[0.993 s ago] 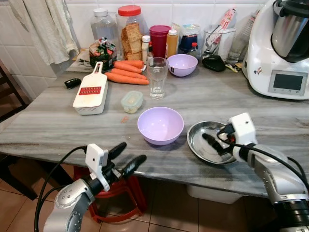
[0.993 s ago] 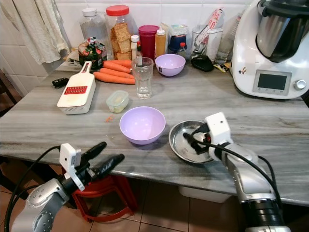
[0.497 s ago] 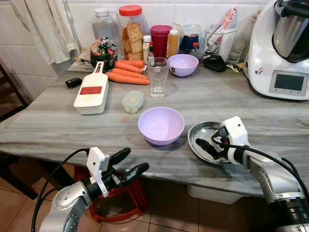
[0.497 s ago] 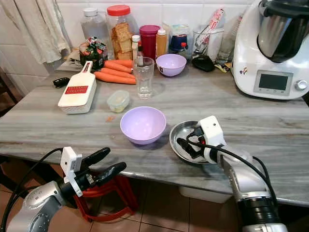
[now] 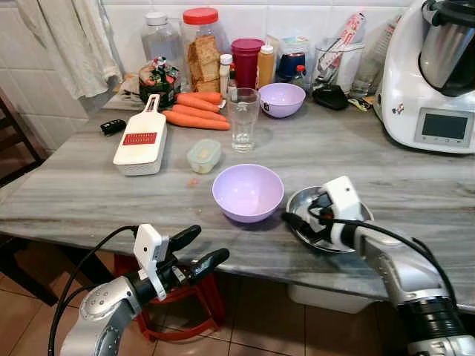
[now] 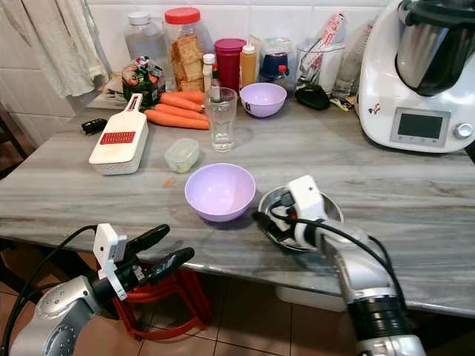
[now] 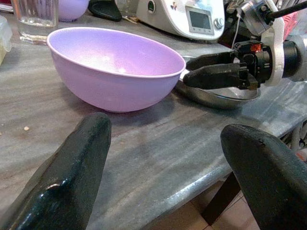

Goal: Setting the table

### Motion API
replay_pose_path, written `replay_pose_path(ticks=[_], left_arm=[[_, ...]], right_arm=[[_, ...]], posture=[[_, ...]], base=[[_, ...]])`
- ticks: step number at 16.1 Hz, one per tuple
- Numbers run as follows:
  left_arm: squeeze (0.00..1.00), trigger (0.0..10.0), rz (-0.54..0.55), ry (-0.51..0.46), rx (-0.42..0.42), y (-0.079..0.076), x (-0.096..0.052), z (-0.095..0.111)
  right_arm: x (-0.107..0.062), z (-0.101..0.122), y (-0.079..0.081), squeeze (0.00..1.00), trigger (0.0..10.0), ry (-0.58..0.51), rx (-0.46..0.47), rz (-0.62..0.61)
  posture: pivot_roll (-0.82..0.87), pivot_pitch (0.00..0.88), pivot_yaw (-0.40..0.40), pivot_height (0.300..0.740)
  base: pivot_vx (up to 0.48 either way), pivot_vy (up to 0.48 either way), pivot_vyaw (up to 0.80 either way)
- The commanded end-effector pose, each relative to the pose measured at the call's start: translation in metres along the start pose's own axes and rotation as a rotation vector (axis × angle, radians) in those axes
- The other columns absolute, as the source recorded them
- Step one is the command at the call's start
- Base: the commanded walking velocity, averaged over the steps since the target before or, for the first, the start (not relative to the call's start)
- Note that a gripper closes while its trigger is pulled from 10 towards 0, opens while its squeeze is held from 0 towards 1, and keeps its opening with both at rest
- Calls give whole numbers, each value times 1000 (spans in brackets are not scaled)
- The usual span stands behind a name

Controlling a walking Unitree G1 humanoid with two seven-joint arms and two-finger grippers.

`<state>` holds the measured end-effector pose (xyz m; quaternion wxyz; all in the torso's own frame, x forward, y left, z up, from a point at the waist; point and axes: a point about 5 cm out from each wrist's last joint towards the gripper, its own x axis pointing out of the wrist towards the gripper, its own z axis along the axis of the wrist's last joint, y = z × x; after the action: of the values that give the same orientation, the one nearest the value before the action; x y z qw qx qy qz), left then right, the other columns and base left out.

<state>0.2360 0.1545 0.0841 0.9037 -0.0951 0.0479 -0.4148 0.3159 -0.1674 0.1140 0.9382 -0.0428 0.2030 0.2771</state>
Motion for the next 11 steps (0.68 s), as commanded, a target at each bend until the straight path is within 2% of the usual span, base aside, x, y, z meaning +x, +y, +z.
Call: replay_pose_path(ticks=[1,5,8,11], left_arm=[[0,10000,-10,12,16,-1,1,2],[0,10000,-8,11,16,-1,1,1],[0,10000,-11,10,14,-2,2,1],[0,10000,-13,8,13,-2,4,0]], right_arm=[[5,1,3,0,10000,12,11,22],[8,2,6,0,10000,7,16,29],[2,20,4,0,10000,-108,-17,16],[-3,26,3,0,10000,-150,-22,9]], posture=[[-54,5,29,740],[-54,8,29,740],[-60,10,30,740],[-64,10,30,740]], base=[[0,0,0],[0,0,0],[0,0,0],[0,0,0]])
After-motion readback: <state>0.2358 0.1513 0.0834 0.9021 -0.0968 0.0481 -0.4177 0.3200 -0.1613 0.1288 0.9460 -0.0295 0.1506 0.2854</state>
